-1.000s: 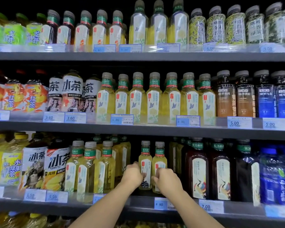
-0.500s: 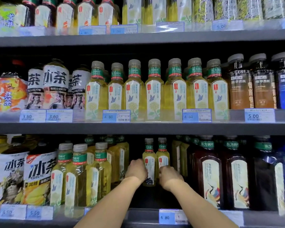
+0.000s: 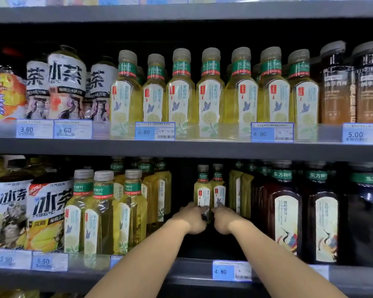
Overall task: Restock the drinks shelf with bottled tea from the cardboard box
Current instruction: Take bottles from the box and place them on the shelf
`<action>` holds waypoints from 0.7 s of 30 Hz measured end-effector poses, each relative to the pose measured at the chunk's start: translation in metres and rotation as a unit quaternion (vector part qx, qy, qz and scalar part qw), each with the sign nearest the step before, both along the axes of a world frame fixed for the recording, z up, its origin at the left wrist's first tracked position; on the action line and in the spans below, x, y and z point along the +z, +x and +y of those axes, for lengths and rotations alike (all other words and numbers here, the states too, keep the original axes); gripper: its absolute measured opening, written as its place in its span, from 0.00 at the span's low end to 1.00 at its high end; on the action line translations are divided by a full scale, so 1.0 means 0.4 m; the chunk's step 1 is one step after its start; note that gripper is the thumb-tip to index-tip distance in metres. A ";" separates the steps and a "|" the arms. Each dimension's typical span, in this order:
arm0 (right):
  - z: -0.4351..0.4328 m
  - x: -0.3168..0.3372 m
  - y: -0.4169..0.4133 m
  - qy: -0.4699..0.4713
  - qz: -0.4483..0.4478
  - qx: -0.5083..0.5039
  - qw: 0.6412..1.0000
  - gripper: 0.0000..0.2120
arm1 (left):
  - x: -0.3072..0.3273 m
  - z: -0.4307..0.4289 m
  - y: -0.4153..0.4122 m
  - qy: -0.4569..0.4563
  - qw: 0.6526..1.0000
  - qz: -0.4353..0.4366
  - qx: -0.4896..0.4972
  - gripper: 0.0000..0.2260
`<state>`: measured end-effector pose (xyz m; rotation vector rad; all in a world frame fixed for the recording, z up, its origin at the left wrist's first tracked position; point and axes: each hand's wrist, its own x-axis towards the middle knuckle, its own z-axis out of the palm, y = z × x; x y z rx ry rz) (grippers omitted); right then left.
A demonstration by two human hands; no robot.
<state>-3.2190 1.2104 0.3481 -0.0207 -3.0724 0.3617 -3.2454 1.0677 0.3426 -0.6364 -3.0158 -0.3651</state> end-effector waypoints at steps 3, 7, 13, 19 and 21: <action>0.003 0.003 0.010 0.004 0.006 0.004 1.000 0.30 | 0.010 0.020 0.004 -0.033 0.998 -0.039 0.029 0.33; 0.000 0.015 0.056 0.003 0.038 -0.006 0.999 0.25 | 0.023 0.015 0.027 -0.051 0.996 -0.054 0.047 0.31; -0.042 0.049 0.222 -0.019 0.106 0.007 0.994 0.12 | 0.049 -0.032 0.168 0.019 0.998 0.002 0.059 0.19; -0.113 0.036 0.456 -0.075 0.233 0.067 0.967 0.04 | 0.016 -0.094 0.403 0.151 0.977 0.149 0.013 0.11; -0.130 0.006 0.536 -0.098 0.268 0.078 0.955 0.05 | -0.022 -0.115 0.487 0.165 0.960 0.228 0.001 0.12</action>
